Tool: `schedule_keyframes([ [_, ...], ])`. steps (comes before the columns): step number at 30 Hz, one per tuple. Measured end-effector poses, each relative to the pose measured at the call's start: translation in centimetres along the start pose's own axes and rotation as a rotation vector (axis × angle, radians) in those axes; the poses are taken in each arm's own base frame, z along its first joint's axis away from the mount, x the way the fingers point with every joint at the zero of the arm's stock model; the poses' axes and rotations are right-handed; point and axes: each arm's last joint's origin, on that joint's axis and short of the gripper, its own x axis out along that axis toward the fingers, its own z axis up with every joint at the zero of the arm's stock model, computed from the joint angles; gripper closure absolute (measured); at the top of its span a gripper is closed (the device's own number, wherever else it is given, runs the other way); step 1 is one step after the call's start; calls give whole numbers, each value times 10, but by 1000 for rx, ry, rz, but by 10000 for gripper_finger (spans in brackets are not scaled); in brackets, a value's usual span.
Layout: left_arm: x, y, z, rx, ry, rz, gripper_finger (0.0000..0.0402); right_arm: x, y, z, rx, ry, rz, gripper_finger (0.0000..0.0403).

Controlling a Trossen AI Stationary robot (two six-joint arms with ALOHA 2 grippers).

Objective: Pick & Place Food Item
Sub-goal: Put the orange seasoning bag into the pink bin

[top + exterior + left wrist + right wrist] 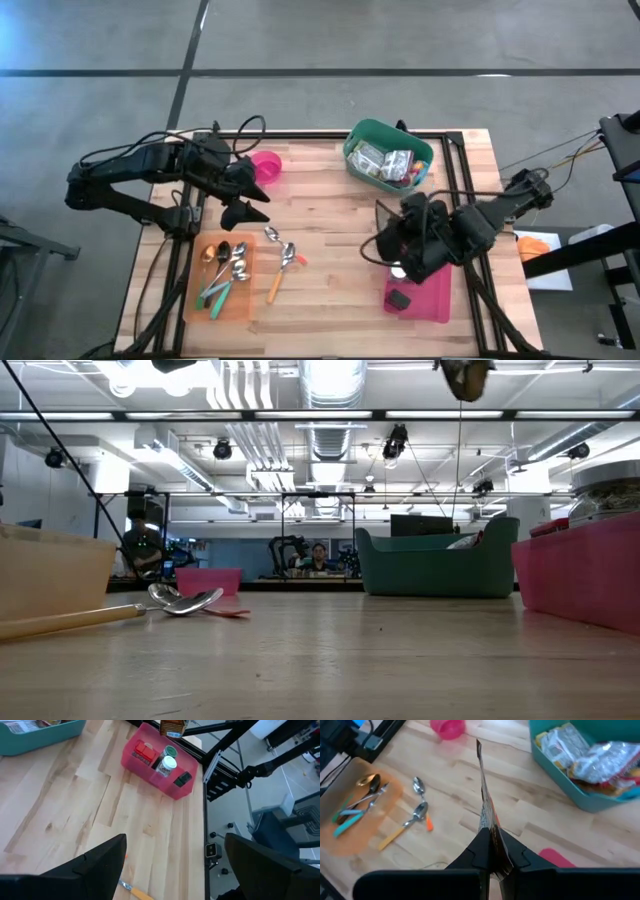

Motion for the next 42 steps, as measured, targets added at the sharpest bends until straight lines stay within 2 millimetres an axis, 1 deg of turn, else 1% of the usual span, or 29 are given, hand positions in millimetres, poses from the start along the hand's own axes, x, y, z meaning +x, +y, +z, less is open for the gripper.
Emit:
schedule_keyframes([
  [6,-1,0,0,0,-2,-1,60,-3,-33,-18,83,-21,-5,395],
  [9,-1,0,0,0,-2,-2,60,-3,-49,-26,102,-4,-10,395],
  [16,-1,0,0,1,-2,-2,60,3,-80,-46,43,84,-51,395],
  [21,-1,0,0,3,-5,-3,60,10,-99,-59,51,86,-78,395],
  [30,-1,0,1,-3,-7,0,60,31,-118,-86,46,38,-141,395],
  [36,-1,0,1,-39,-8,0,60,41,-123,-101,42,40,-126,395],
  [42,-1,0,1,-49,-12,-2,60,61,-130,-118,31,43,-118,395],
])
